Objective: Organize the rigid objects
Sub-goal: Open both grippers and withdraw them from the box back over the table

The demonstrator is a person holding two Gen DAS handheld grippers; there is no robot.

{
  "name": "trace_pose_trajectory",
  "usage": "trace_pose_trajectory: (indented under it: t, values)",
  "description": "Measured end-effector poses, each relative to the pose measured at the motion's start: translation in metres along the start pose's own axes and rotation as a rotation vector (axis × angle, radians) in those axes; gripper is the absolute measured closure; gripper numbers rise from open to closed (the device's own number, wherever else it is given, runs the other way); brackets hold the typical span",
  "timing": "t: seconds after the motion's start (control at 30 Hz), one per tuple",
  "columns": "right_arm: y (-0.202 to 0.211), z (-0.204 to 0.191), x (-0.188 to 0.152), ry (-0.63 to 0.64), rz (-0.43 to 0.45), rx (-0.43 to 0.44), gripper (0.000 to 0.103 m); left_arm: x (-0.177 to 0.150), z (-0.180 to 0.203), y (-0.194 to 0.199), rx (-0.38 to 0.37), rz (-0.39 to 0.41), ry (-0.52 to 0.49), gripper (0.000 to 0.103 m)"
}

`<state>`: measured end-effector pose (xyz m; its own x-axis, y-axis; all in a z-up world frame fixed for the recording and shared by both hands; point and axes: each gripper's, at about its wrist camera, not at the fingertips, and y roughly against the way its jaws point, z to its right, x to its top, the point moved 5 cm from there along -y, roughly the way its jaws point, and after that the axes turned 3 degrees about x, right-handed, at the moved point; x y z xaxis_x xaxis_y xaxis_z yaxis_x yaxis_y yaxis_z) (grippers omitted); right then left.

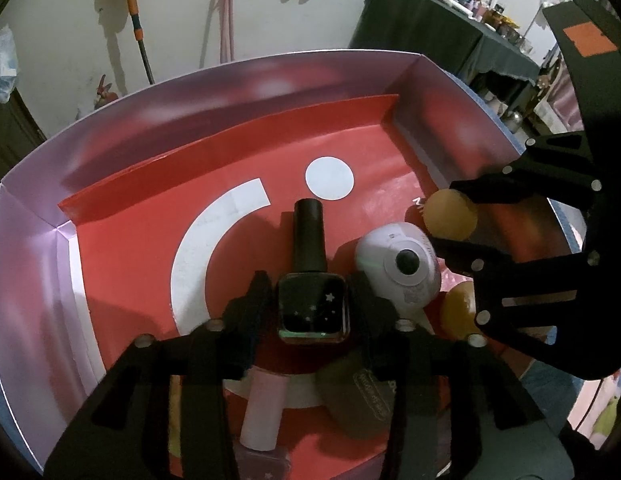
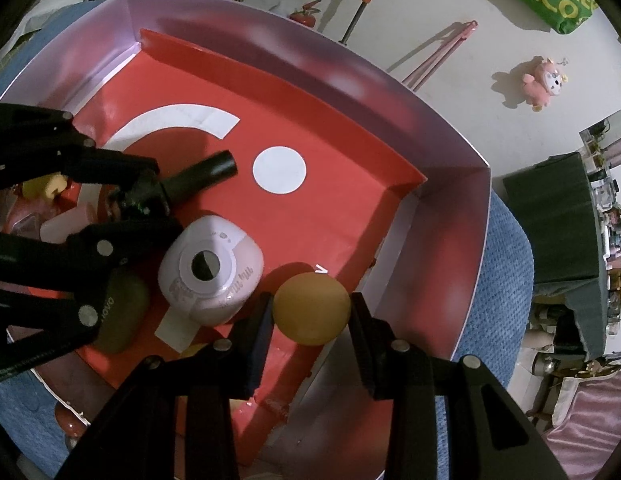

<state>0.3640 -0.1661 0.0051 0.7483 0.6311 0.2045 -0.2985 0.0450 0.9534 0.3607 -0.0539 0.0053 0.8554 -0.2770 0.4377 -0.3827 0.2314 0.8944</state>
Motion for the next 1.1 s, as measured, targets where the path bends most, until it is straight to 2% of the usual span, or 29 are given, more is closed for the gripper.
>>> trace_pose_trajectory:
  t: [0.4, 0.57, 0.8, 0.93, 1.0, 1.03, 1.1]
  values:
    - [0.003, 0.002, 0.0, 0.004, -0.001, -0.017, 0.053, 0.0, 0.0, 0.013, -0.025, 0.029, 0.013, 0.05]
    - [0.016, 0.005, -0.004, -0.013, 0.025, -0.019, 0.047, -0.003, 0.003, 0.031, -0.005, 0.077, 0.011, 0.038]
    - [0.053, 0.007, -0.01, -0.043, 0.121, -0.026, 0.035, -0.015, 0.008, 0.079, 0.017, 0.194, 0.033, 0.031]
    - [0.084, 0.005, -0.021, -0.082, 0.217, -0.013, 0.022, -0.027, 0.009, 0.112, 0.029, 0.277, 0.051, 0.028]
    - [0.101, 0.003, -0.029, -0.108, 0.272, 0.004, 0.021, -0.036, 0.01, 0.13, 0.049, 0.318, 0.061, 0.026]
    - [0.107, 0.002, -0.033, -0.117, 0.291, 0.011, 0.021, -0.043, 0.011, 0.14, 0.056, 0.343, 0.069, 0.021]
    - [0.123, 0.001, -0.042, -0.149, 0.345, 0.037, 0.017, -0.052, 0.012, 0.154, 0.065, 0.383, 0.077, 0.018]
